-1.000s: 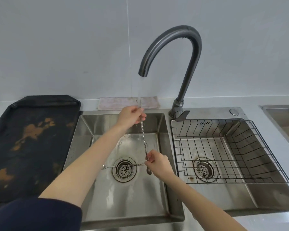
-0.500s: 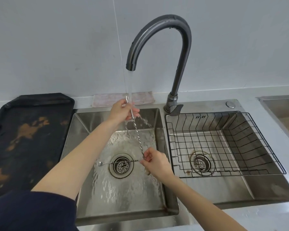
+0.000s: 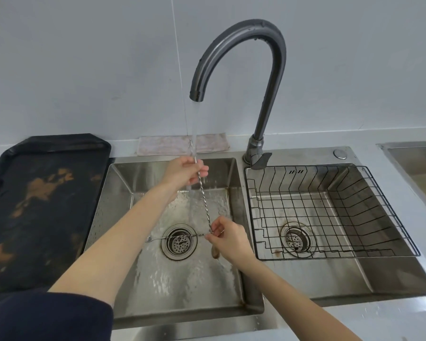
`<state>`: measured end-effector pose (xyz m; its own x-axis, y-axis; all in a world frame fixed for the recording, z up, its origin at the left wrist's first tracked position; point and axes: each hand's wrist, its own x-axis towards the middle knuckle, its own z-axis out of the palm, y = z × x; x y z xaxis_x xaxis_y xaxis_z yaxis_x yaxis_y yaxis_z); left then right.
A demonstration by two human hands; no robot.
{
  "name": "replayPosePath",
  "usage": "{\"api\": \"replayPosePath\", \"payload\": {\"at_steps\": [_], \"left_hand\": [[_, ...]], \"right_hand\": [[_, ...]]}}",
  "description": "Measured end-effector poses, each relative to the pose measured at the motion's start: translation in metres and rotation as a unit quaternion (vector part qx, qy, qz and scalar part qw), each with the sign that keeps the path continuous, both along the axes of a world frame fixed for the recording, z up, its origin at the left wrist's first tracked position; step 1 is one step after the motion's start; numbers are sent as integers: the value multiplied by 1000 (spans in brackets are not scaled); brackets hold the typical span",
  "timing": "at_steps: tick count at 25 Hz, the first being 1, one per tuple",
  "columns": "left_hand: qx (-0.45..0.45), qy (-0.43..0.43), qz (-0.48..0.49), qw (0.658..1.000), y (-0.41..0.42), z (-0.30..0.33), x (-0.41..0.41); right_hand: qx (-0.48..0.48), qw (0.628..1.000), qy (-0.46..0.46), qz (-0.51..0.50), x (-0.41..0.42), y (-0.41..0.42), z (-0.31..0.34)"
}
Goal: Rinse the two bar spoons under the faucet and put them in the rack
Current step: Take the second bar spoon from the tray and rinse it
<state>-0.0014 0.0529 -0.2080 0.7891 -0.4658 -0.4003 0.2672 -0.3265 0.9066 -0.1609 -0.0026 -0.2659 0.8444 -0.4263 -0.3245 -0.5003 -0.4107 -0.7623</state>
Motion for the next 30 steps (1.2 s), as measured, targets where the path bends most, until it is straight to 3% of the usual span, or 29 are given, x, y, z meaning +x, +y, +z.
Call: {"api": "replayPosePath", "payload": {"at_steps": [5,8,12,14,20,25,30], "left_hand": [[4,25,18,1000,5,-13,-13],[26,-18,68,997,13,-26,-4],[95,-45,68,992,26,-39,2],[127,-54,63,988,31,-43,3],[263,-134,-103,950,45,-58,-1],[299,-206,-188,913,54,-66,-8],[272,-196,-193,922,57,-70,-6]], "right_hand": [[34,999,-4,6,6,-7,10],[184,983,-23,2,12,-18,27],[433,900,-39,-26,35,-39,47],[472,879,-62,-23,50,-47,52],[324,939,-99,-56,99,-41,60],[204,974,-74,-58,123,-35,63],[183,977,-91,-60,127,-34,65]]}}
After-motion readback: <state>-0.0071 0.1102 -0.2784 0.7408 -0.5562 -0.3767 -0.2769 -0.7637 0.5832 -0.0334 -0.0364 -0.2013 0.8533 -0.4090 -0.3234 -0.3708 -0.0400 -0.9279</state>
